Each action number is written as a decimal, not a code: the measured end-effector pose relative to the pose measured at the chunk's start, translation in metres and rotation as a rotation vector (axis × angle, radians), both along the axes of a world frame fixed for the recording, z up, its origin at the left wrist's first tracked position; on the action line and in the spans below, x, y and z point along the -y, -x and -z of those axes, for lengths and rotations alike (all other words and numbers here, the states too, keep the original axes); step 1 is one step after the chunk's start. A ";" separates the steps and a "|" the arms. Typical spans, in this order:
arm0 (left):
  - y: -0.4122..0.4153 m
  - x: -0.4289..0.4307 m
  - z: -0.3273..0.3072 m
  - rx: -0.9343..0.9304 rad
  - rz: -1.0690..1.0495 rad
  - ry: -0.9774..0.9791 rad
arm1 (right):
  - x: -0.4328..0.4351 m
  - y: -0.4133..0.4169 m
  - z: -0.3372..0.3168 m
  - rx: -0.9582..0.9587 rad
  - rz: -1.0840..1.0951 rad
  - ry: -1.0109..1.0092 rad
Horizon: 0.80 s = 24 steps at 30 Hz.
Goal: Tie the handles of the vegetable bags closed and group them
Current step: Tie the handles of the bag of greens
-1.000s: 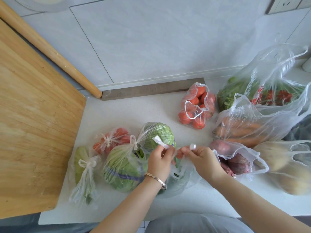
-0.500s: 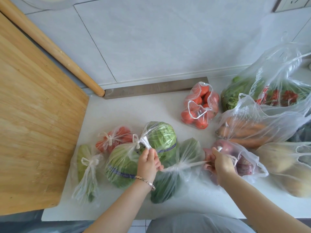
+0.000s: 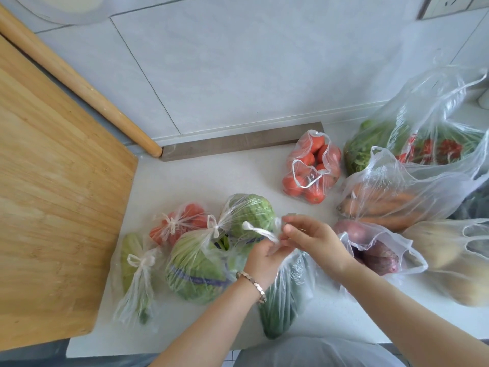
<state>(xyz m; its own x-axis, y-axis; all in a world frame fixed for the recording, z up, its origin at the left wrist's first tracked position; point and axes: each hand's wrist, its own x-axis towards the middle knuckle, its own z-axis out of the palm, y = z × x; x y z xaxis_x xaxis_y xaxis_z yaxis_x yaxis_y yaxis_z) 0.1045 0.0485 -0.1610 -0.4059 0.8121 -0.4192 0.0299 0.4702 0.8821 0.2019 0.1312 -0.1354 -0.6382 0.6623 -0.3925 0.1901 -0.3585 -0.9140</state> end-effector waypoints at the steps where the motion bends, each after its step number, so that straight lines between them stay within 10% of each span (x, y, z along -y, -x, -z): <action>1: -0.001 0.000 0.001 -0.021 -0.023 0.019 | 0.000 -0.005 0.008 0.070 -0.018 -0.071; 6: 0.001 0.000 0.003 -0.188 -0.097 0.038 | 0.007 -0.010 0.023 0.213 -0.302 -0.275; 15: -0.005 -0.012 -0.018 -0.149 -0.357 -0.001 | 0.009 0.004 0.037 0.395 -0.028 -0.220; 24: -0.001 -0.036 -0.023 0.301 -0.395 -0.170 | 0.030 0.007 0.027 0.308 -0.240 -0.436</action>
<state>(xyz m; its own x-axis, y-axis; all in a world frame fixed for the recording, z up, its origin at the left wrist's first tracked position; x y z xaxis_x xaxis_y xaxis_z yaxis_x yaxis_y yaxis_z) 0.1057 0.0844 -0.1383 -0.5768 0.6882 -0.4402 -0.3877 0.2437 0.8890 0.1951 0.1012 -0.1626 -0.6899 0.6552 -0.3078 0.5002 0.1241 -0.8570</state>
